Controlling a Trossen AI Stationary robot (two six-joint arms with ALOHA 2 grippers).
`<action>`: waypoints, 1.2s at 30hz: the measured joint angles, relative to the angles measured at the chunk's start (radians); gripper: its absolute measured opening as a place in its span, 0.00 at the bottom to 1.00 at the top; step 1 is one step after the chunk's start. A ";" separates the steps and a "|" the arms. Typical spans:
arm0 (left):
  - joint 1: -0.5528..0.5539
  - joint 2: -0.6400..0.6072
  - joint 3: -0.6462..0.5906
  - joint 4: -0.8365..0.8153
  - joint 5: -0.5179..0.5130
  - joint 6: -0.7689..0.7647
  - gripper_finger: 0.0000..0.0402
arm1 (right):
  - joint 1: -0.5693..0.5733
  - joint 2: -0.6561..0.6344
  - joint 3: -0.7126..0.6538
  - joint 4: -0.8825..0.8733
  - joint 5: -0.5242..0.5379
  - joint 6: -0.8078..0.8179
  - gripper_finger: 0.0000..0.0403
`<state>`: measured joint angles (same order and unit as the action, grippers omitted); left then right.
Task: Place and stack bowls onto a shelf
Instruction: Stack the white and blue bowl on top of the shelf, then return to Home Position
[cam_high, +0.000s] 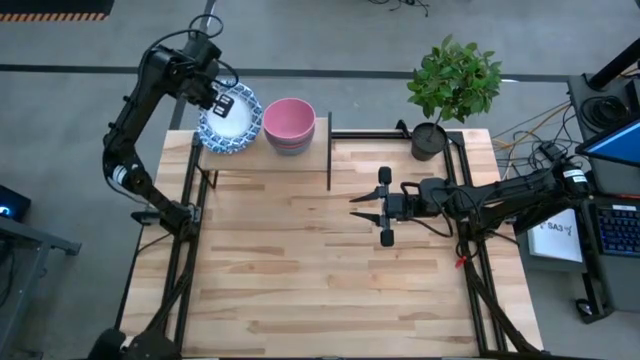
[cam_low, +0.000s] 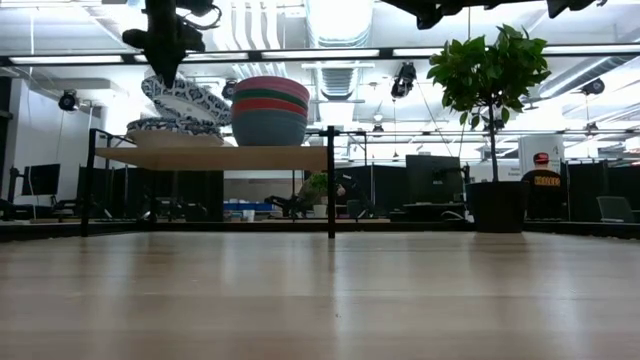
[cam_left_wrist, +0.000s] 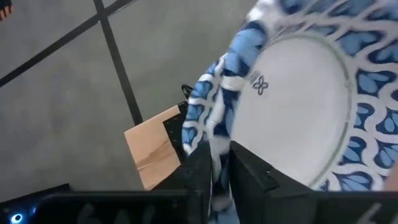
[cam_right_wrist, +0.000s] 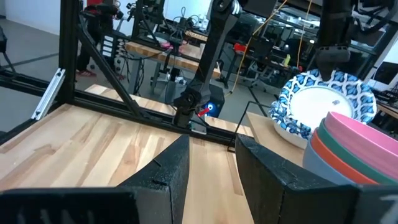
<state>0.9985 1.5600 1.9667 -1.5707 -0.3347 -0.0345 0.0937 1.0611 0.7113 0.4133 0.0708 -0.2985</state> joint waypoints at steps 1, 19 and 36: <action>0.000 -0.002 0.000 0.000 0.000 0.000 0.10 | 0.000 0.000 0.000 0.000 0.000 0.000 0.30; -0.019 -0.114 -0.024 0.001 0.300 0.021 0.33 | 0.000 0.000 0.000 -0.004 0.000 0.000 0.30; -0.675 -0.709 -0.839 0.599 0.401 -0.211 0.25 | -0.005 -0.013 -0.031 -0.011 -0.001 -0.054 0.30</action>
<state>0.3238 0.8506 1.1280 -0.9721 0.0667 -0.2452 0.0883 1.0482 0.6801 0.4021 0.0700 -0.3528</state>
